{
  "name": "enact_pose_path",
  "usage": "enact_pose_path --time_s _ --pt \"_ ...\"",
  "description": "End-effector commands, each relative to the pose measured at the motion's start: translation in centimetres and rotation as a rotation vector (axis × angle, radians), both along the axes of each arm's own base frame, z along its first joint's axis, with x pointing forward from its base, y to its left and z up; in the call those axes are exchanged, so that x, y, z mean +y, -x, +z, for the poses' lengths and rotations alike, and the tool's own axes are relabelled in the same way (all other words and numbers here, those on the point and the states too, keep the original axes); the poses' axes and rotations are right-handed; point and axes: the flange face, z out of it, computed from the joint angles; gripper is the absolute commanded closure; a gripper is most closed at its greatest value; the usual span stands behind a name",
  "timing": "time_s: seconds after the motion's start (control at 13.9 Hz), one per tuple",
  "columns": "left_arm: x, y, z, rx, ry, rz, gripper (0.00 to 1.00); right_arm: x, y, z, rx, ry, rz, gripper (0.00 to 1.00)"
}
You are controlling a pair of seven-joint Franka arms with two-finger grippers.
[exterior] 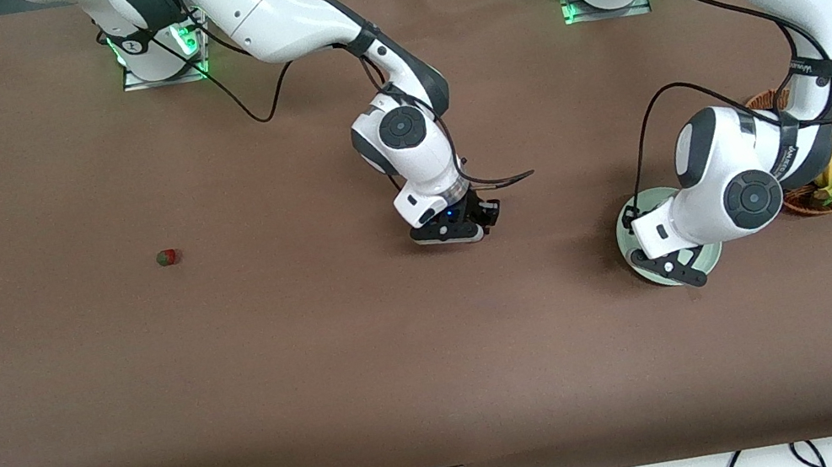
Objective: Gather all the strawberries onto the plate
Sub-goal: 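Place the strawberry on the plate with the left gripper while the right gripper carries another, then release the strawberry mid-table with the right gripper while the left gripper reaches it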
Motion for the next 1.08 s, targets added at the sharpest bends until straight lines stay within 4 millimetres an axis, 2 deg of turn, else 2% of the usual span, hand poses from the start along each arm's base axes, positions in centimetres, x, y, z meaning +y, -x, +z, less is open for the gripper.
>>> enact_pose_path --time_s 0.0,0.07,0.14,0.29,0.43,0.58,0.72,0.86,1.01 --pt "0.2 -0.1 0.2 -0.013 -0.012 -0.031 0.0 -1.4 -2.6 2.5 0.013 -0.004 -0.031 0.0" --pt "0.1 -0.1 0.3 -0.014 -0.011 -0.032 0.0 -2.7 -3.9 3.7 0.048 0.018 -0.045 0.0" --pt "0.1 -0.1 0.3 -0.014 -0.011 -0.03 0.0 -4.2 -5.6 6.3 0.069 0.023 -0.053 0.0" --pt "0.1 -0.1 0.3 -0.014 -0.011 -0.03 0.0 -8.3 -8.5 9.5 0.109 0.07 -0.012 0.0" --pt "-0.1 0.0 0.3 -0.011 -0.009 -0.024 0.0 -13.5 -11.1 11.8 0.171 0.126 0.044 0.0" --pt "-1.3 0.0 0.7 -0.011 0.001 -0.002 0.0 -17.4 -12.4 13.1 0.224 0.175 0.095 0.0" --pt "-3.7 0.5 1.2 -0.008 -0.007 0.11 0.0 -21.9 -13.7 13.5 0.285 0.247 0.126 0.0" --pt "-8.4 1.1 2.3 -0.019 -0.012 0.219 0.0 -27.3 -14.9 13.9 0.34 0.333 0.217 0.0" --pt "-12.9 1.6 2.9 -0.039 -0.025 0.296 0.0 -33.1 -16.0 13.3 0.373 0.386 0.352 0.0"
